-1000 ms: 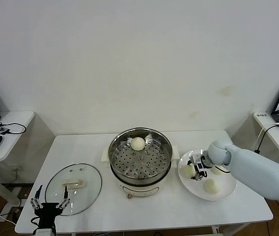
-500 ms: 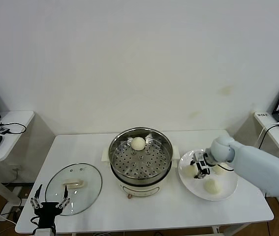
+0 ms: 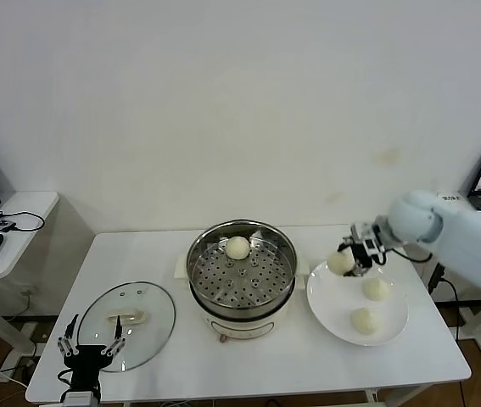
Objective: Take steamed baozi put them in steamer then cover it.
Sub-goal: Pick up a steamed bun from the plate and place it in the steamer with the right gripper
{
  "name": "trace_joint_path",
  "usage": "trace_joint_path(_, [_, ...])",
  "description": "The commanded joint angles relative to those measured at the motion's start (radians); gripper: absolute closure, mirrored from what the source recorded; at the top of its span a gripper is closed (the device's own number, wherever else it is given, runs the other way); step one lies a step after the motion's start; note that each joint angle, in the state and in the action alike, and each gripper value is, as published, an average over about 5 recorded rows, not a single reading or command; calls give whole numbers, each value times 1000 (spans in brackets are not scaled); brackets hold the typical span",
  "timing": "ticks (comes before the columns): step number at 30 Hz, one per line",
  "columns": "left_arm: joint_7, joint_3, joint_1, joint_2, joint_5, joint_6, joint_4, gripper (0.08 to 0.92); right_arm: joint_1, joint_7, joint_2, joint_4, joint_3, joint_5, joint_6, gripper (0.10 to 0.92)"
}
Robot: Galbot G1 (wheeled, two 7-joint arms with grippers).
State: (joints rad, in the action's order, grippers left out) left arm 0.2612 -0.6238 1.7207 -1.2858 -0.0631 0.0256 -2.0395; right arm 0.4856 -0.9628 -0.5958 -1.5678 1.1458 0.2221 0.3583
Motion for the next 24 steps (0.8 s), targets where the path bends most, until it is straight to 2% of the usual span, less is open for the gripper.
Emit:
trace_joint_path(1, [0,-5,0,7,8,-1,2,177,321,35,-140,-71,185,257,100,384])
trace_joint_path(6, [0,-13,-9,9,18,0,7,177,273,82,-319,-2,168,347,162,381])
trace_joint_path(13, [0,-31,-19,6,25,0,12,177,125,131,-558,153,132,386,229,373])
trace_joint_path(24, [1,-40,-28,5,30,-2,28,177,-19,166,-745,311,122,369,301,372])
